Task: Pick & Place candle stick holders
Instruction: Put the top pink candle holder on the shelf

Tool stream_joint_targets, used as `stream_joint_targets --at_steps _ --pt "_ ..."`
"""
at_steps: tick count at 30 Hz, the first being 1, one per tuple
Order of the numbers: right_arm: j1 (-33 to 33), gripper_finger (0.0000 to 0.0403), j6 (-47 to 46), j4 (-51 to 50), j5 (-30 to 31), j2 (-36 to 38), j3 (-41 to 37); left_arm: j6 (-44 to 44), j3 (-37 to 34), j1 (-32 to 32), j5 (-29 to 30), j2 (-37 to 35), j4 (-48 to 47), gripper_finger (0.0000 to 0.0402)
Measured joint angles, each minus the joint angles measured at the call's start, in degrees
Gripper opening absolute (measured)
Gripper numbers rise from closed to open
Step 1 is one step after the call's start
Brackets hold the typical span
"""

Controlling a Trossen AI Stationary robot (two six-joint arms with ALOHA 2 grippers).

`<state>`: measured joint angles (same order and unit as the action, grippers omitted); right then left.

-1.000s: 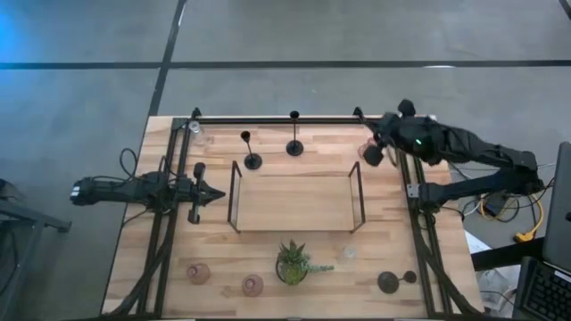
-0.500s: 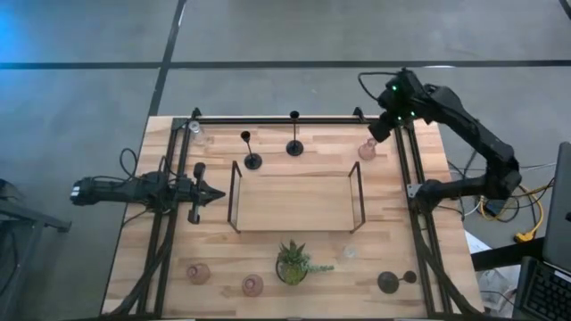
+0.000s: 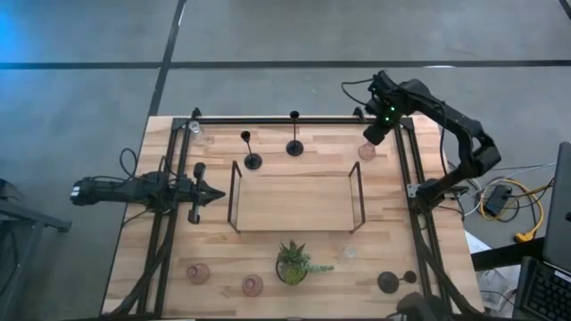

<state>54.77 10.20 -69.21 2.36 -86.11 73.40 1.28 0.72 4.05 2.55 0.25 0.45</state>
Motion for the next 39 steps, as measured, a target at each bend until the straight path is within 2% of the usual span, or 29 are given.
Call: stream_joint_targets --at_steps 6,14,21,25,31,35,39 --pt "0.0 0.0057 1.4 0.4 -3.9 -2.9 -0.1 0.0 0.0 0.0 0.0 0.0 0.0 0.0014" --pt "0.1 0.0125 1.7 1.3 -3.9 -6.2 -0.1 0.0 0.0 0.0 0.0 0.0 0.0 0.0014" --pt "0.0 0.0152 1.9 2.0 -3.8 -9.2 -0.4 0.0 0.0 0.0 0.0 0.0 0.0 0.0014" --pt "0.1 0.0148 2.0 2.3 -3.7 -10.5 -0.9 0.0 0.0 0.0 0.0 0.0 0.0 0.0014" --pt "0.0 0.0121 2.5 2.9 -3.8 -11.9 -2.7 0.0 0.0 0.0 0.0 0.0 0.0 0.0014" --pt "0.0 0.0091 4.2 3.6 -4.2 -12.0 -3.6 0.0 0.0 0.0 0.0 0.0 0.0 0.0014" --pt "0.0 0.0039 5.6 3.4 -4.3 -11.3 -4.0 0.0 0.0 0.0 0.0 0.0 0.0 0.0014"
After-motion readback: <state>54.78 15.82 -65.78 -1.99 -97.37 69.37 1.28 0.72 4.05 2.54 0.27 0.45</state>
